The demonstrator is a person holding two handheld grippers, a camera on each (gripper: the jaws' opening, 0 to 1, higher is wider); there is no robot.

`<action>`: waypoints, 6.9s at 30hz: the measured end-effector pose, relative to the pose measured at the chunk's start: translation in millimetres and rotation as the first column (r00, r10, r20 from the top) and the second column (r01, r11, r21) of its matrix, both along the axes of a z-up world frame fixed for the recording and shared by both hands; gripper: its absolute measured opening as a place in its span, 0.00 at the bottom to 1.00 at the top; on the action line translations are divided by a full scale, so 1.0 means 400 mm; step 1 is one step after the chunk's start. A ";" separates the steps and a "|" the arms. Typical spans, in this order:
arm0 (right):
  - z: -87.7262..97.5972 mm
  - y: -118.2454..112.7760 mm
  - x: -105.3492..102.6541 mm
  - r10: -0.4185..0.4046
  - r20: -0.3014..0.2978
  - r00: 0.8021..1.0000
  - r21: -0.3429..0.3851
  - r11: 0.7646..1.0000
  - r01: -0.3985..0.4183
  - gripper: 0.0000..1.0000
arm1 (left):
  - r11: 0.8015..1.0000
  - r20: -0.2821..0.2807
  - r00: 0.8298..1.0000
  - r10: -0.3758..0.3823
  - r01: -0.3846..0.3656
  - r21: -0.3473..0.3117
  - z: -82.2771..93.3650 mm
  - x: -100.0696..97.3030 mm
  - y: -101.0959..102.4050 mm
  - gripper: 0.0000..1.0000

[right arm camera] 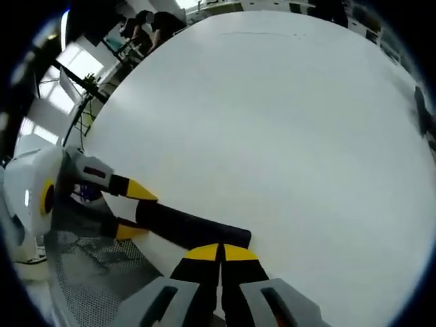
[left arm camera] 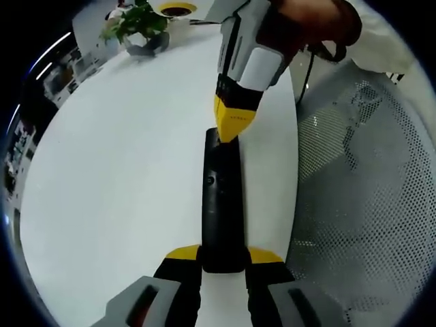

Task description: Press the specified remote control buttons in sequence, fully releasing each button before pressing the next.

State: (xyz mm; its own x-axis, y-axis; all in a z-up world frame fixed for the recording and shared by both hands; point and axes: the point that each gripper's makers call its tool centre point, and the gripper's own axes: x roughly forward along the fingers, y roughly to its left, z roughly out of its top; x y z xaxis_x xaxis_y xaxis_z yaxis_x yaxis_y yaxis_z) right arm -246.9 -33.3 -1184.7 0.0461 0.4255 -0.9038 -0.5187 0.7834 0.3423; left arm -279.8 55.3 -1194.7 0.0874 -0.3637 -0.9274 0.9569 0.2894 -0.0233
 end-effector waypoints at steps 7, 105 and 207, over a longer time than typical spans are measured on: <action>0.000 0.003 0.013 -0.008 -0.039 0.999 -0.012 1.000 0.008 0.00 | 1.000 0.004 1.000 -0.010 0.009 0.003 -0.001 0.000 -0.001 0.24; 0.016 0.043 0.010 0.006 -0.077 0.997 -0.005 1.000 -0.006 0.00 | 0.999 -0.003 1.000 0.008 -0.008 0.032 -0.001 0.001 -0.002 0.24; -0.009 0.040 -0.035 0.096 -0.093 0.991 -0.052 0.993 -0.101 0.00 | 0.999 -0.010 1.000 0.018 -0.018 0.048 -0.002 0.004 -0.003 0.24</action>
